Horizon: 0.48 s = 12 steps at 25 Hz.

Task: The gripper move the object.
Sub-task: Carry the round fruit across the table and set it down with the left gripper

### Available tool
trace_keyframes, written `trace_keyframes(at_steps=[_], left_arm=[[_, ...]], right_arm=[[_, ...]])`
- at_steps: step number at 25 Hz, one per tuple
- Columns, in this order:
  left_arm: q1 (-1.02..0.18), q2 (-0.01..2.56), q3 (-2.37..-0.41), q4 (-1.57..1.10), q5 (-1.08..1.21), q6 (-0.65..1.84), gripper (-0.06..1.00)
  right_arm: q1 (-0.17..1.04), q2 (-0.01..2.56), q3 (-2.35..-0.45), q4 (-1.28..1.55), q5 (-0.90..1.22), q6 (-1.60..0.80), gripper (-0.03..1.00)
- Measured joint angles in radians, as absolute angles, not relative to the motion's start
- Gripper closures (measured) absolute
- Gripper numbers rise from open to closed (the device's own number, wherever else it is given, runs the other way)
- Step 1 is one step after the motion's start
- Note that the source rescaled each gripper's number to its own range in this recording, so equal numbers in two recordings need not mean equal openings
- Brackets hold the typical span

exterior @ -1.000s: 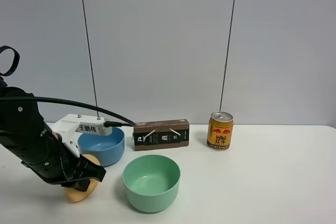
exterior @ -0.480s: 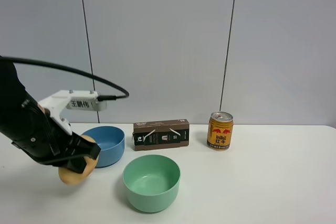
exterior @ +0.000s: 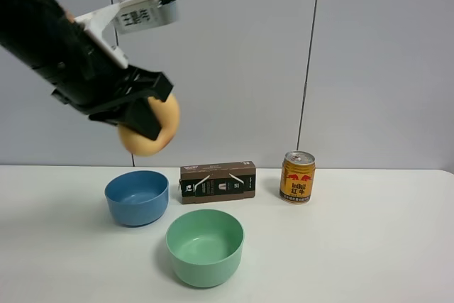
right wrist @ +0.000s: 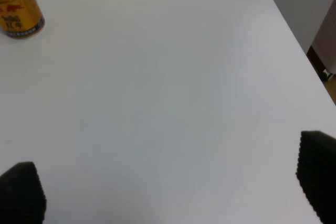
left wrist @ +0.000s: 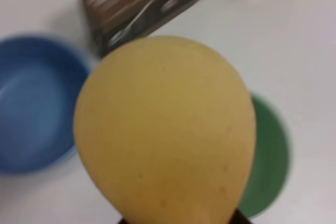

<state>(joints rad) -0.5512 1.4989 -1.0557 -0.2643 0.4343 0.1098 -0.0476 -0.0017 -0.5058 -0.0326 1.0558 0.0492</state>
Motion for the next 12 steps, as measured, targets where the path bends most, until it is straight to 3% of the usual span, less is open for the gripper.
trace_keyframes(at_steps=[12], left_arm=[[-0.802,1.933,-1.532,-0.261,0.607,0.11,0.94]], right_arm=[[-0.048,-0.002,-0.506,-0.033,1.056,0.049,-0.03]])
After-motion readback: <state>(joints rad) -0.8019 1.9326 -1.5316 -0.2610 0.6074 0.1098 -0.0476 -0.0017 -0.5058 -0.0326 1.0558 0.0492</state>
